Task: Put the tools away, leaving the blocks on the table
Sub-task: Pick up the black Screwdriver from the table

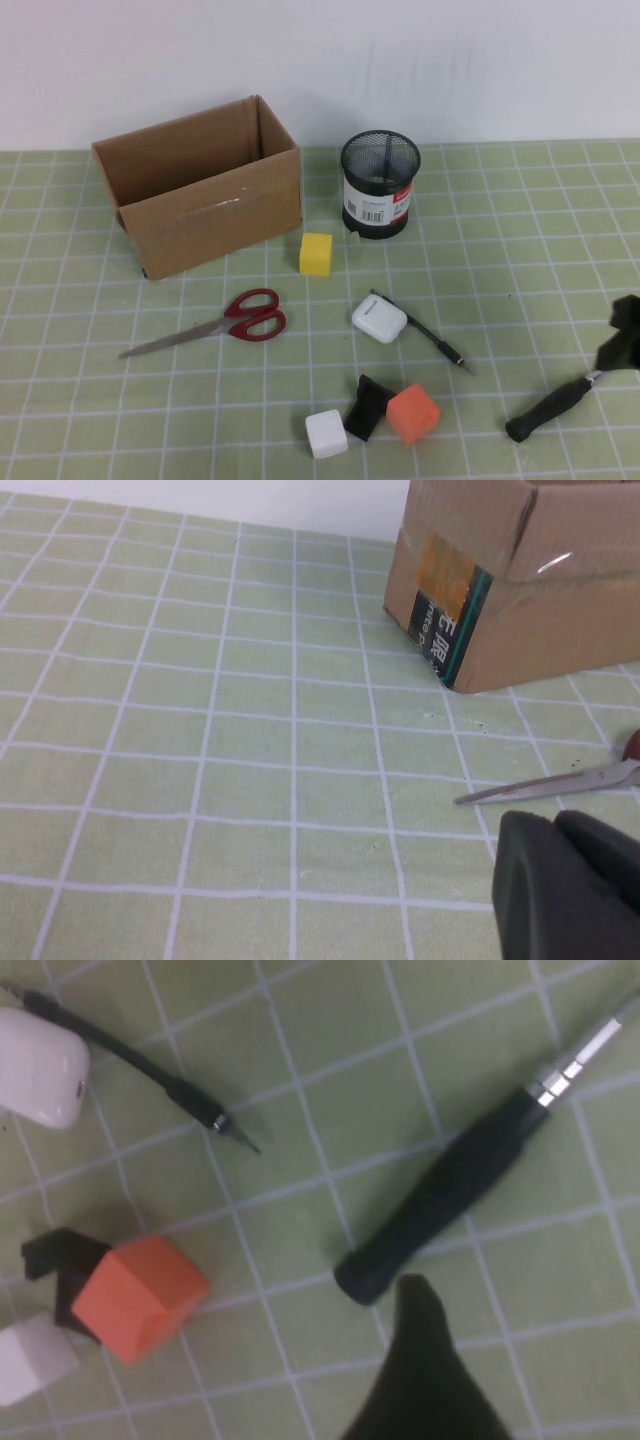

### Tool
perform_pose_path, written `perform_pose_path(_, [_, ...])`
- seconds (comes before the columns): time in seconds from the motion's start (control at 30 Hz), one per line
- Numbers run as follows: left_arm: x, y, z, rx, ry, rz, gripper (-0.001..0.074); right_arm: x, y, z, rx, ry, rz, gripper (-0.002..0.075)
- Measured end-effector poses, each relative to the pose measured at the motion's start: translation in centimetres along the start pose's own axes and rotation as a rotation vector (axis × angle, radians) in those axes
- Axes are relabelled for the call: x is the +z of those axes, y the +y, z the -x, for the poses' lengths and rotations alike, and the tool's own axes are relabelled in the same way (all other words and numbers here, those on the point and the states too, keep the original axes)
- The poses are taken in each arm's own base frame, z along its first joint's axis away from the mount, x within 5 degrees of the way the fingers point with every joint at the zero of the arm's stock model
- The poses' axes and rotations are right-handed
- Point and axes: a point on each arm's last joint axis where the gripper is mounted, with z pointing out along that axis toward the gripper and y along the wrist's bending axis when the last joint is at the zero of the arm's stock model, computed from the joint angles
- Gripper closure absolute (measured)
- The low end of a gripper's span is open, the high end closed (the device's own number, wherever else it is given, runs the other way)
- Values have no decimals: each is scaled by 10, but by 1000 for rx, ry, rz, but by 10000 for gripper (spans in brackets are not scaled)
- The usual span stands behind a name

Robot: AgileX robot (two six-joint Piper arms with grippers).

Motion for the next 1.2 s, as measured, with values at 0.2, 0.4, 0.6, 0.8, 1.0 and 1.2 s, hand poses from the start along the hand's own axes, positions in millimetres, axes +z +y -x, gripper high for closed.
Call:
perform_pose_path(0.2, [0,0,0,0,0,0,739,24,15,1,-8,24,-5,340])
perform_pose_path(0.4, [0,0,0,0,0,0,739,56,25,4,104,16,-53,340])
perform_pose_path(0.6, [0,0,0,0,0,0,739,84,19,6,173,51,-126,338])
perform_pose_path(0.8, [0,0,0,0,0,0,739,104,12,9,183,53,-187,338])
perform_pose_path(1.0, [0,0,0,0,0,0,739,112,11,11,176,54,-196,439])
perform_pose_path(1.2, [0,0,0,0,0,0,739,112,13,12,199,48,-177,576])
